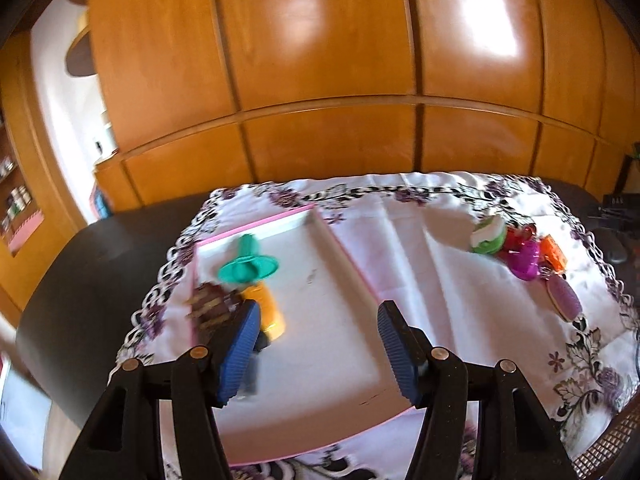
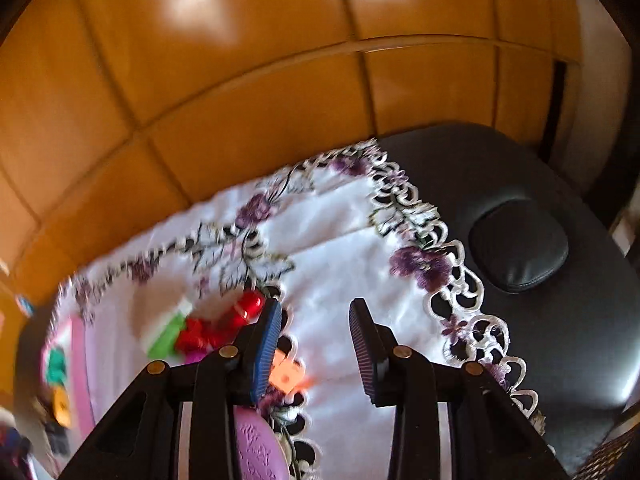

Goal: Organize rigid objects
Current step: 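Grasp the lilac patterned egg with the left gripper while the right tool approaches the orange blocks, then lift the lilac egg and carry it over the tray with the left gripper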

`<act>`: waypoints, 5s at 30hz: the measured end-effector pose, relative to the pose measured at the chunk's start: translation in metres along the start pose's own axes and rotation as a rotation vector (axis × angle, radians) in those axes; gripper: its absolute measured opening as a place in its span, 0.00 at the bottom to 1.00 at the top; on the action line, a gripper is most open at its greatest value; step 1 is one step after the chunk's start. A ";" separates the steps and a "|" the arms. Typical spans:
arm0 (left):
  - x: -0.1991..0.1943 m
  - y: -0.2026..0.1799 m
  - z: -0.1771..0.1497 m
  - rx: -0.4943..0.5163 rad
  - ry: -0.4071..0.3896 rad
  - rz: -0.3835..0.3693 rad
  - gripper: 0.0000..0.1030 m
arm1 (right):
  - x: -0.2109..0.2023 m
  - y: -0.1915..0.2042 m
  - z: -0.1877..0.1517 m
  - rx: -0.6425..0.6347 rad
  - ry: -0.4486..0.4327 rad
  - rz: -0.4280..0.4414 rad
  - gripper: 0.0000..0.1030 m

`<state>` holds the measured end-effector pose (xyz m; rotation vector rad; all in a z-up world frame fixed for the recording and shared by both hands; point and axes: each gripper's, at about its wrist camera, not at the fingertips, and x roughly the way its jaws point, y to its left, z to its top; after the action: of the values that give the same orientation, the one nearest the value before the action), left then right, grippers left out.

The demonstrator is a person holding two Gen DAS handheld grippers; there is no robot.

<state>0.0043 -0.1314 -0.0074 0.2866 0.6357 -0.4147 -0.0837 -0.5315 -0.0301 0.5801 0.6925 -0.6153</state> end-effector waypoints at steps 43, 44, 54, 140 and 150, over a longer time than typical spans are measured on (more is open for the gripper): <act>0.089 -0.229 0.023 0.132 0.334 -0.518 0.73 | 0.002 -0.034 0.003 0.223 0.051 0.097 0.34; 0.094 -0.238 0.025 0.123 0.351 -0.525 0.73 | 0.002 -0.034 0.002 0.225 0.052 0.100 0.34; 0.119 -0.277 0.005 0.252 0.344 -0.441 0.40 | 0.005 -0.031 0.002 0.215 0.062 0.103 0.34; 0.006 -0.039 -0.017 -0.060 0.040 -0.239 0.40 | 0.050 0.063 -0.039 -0.373 0.208 -0.032 0.34; 0.007 -0.013 -0.025 -0.117 0.049 -0.206 0.40 | 0.055 0.065 -0.045 -0.399 0.227 -0.051 0.34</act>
<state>-0.0098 -0.1352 -0.0330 0.1200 0.7383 -0.5672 -0.0234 -0.4749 -0.0798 0.2625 1.0173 -0.4448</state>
